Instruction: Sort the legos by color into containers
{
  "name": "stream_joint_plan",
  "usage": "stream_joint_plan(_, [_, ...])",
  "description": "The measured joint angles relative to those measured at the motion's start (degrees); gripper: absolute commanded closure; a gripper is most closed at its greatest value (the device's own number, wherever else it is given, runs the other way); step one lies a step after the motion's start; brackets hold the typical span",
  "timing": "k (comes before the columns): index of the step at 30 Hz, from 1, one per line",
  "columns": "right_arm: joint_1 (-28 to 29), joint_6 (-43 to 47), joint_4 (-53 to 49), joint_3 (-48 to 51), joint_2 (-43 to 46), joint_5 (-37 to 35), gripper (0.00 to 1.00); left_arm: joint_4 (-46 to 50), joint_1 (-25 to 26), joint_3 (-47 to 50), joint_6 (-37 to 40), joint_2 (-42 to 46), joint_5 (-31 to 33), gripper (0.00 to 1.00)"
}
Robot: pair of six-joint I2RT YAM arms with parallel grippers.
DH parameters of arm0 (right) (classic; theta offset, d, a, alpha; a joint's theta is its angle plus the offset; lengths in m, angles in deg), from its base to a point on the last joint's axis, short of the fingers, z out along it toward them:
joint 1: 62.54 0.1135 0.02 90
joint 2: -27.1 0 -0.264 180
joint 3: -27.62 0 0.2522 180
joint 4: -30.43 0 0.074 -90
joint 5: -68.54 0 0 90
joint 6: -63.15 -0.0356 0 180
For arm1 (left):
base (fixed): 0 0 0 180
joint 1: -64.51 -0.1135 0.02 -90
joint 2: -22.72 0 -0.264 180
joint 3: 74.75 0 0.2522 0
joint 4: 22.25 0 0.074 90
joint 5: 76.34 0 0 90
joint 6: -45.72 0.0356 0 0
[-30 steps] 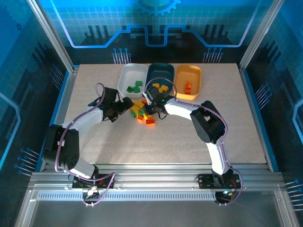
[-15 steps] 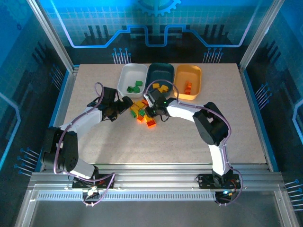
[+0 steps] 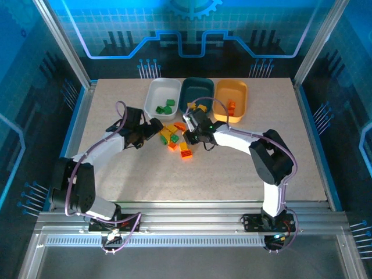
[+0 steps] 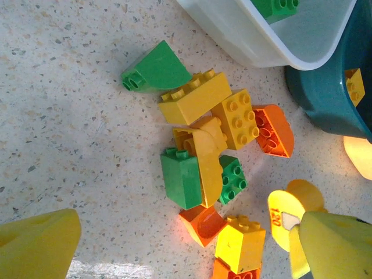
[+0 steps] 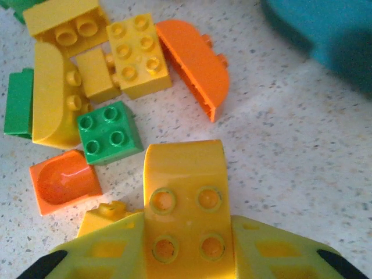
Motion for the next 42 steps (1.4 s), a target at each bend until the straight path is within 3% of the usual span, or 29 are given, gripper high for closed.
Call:
stream_joint_plan(9, [-3.0,-0.2,-0.5,-0.1,3.8,0.1,0.66,0.2,-0.1,0.5,0.1,0.3,0.0,0.02])
stream_joint_plan(17, [-12.0,-0.2,-2.9,-9.9,4.6,0.0,0.66,1.5,-3.0,0.4,0.9,3.7,0.0,0.01])
stream_joint_plan(21, [-15.0,-0.2,-4.2,-18.9,-0.7,0.0,0.66,1.5,-4.5,0.4,1.4,5.6,-0.1,0.01])
stream_joint_plan(31, [-15.3,-0.1,-11.0,-36.3,-19.7,0.4,0.63,1.2,-4.7,2.3,1.5,3.7,-2.7,0.01])
stream_joint_plan(38, [-15.3,0.5,-14.6,-39.6,-22.6,0.7,0.39,0.8,-4.7,2.3,1.5,1.2,-4.7,0.01])
stream_joint_plan(42, [-15.2,0.5,-14.6,-38.1,-20.7,0.5,0.36,0.0,-4.7,2.3,1.5,1.0,-5.4,0.01])
